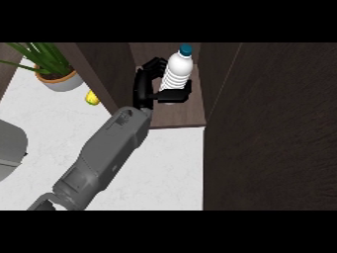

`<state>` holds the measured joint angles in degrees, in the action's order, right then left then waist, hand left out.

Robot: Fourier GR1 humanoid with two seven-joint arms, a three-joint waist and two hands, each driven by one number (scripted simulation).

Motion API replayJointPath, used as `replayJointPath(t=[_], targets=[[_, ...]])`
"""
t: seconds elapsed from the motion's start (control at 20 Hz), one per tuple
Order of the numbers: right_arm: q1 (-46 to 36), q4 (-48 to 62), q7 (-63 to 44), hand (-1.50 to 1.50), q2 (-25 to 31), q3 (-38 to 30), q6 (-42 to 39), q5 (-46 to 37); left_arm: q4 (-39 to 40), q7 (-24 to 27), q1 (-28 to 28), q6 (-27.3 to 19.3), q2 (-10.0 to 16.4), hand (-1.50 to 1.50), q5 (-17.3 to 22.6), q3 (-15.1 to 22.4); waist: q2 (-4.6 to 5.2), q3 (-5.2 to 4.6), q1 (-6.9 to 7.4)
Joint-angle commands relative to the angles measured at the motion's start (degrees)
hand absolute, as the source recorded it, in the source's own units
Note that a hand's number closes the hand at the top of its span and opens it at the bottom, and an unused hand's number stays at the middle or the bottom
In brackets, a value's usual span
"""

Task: Pick up the bottled water, place it into the cabinet and close the cabinet

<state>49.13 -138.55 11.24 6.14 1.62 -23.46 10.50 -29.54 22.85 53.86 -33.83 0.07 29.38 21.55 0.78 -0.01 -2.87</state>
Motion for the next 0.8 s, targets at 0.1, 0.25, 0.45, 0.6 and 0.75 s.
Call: replayJointPath(t=[0.1, 0.25, 0.45, 0.6, 0.75], targets=[[0.6, -2.4, -1.3, -1.50, 0.9, -1.9, -1.6, 7.5, 11.9, -0.9, 6.2, -4.0, -0.1, 1.50, -1.2, -2.0, 0.36, 0.00, -1.23], [0.5, -2.1, -1.1, -1.50, -0.2, -0.6, -1.5, 5.8, 15.0, 1.6, 6.6, -2.9, 0.9, 1.50, 0.3, -5.6, 0.63, -0.06, -1.19], [-1.7, 1.7, 1.3, -1.50, -0.2, -1.0, -2.6, 5.0, 16.8, 7.0, 5.9, -2.4, 0.6, 1.50, 2.1, -9.1, 0.91, -0.07, -1.27], [0.4, -3.2, -1.2, -1.50, 0.7, -1.3, -2.6, 7.0, 20.7, 3.4, 10.9, -3.8, 4.0, 1.50, -0.9, -6.9, 1.13, -0.08, -2.14], [1.1, 1.8, 3.5, -1.50, 0.0, -1.6, -4.7, 5.6, 22.4, 7.0, 9.2, -3.6, 5.4, -1.50, -2.4, -6.1, 0.95, -0.02, -2.91]])
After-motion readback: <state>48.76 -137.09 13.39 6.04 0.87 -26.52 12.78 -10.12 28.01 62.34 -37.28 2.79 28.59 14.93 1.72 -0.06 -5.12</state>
